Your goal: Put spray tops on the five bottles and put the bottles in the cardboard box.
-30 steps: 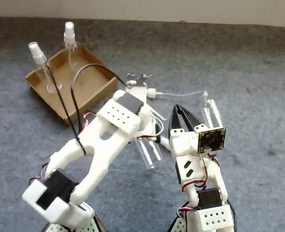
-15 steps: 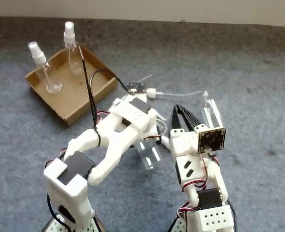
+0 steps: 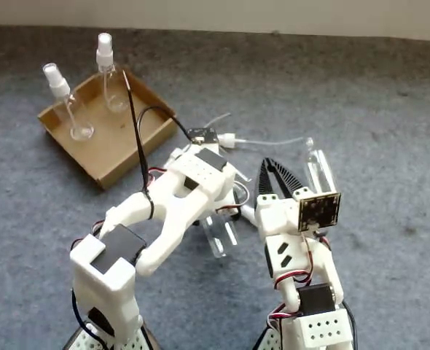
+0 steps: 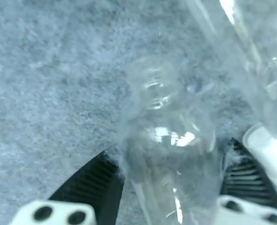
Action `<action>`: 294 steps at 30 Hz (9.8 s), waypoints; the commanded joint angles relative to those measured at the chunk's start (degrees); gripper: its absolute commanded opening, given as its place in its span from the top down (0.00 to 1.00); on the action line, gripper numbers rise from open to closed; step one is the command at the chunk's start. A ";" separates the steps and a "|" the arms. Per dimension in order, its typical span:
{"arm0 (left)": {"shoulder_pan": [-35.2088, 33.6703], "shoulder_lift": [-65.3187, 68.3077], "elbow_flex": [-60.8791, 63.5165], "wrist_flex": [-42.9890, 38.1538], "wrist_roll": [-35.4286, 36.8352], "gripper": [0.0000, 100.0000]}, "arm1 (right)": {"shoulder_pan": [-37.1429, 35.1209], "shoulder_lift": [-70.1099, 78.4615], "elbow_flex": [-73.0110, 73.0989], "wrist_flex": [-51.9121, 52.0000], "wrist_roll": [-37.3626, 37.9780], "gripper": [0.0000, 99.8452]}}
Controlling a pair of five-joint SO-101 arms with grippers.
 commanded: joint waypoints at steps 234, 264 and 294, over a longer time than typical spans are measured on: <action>-17.71 -80.57 65.54 -43.08 -39.38 0.91 | -7.69 67.12 -83.74 64.66 14.07 0.92; 4.79 -80.48 73.80 -59.78 -49.85 0.91 | -4.00 47.96 -83.65 47.52 -2.64 0.92; 8.57 -80.48 72.57 -66.64 -49.58 0.91 | -4.00 43.21 -80.04 51.74 -15.91 0.92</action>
